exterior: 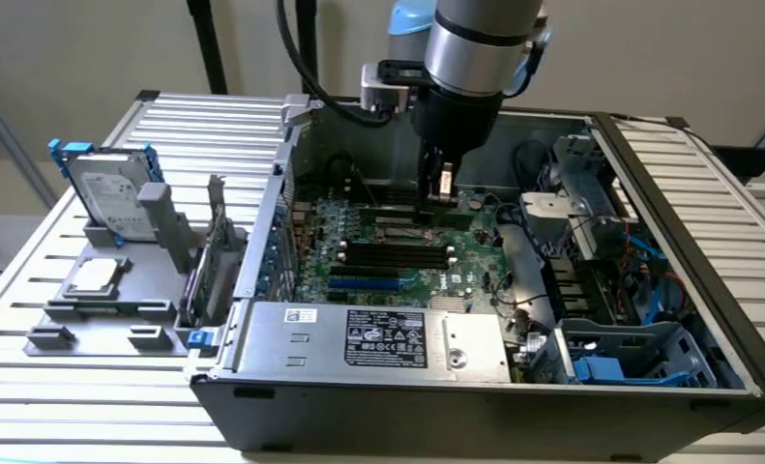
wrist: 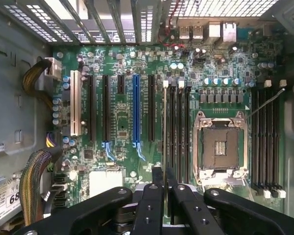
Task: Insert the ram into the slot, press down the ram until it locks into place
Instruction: 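Insert the ram into the slot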
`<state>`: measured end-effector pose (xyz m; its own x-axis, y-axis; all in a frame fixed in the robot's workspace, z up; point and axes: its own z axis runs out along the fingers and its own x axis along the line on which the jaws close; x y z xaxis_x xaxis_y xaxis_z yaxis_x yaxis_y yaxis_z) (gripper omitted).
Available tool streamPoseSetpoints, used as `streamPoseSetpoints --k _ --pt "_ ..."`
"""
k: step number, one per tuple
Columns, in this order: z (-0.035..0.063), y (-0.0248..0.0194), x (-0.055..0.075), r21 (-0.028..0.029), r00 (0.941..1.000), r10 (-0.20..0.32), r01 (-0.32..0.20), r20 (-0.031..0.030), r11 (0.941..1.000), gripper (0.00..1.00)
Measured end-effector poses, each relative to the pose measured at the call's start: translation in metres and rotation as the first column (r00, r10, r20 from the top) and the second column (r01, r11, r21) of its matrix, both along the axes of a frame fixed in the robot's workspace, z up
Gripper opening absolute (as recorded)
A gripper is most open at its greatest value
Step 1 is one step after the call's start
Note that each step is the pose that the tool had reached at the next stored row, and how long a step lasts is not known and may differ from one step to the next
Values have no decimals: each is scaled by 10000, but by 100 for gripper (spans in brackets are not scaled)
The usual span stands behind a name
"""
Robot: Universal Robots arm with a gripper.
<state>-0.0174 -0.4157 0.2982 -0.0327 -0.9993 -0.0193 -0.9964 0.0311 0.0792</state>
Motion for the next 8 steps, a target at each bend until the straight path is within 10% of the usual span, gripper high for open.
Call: streamPoseSetpoints --k 8 --pt "-145 -5 -74 2 10000 1 -1 1 10000 13"
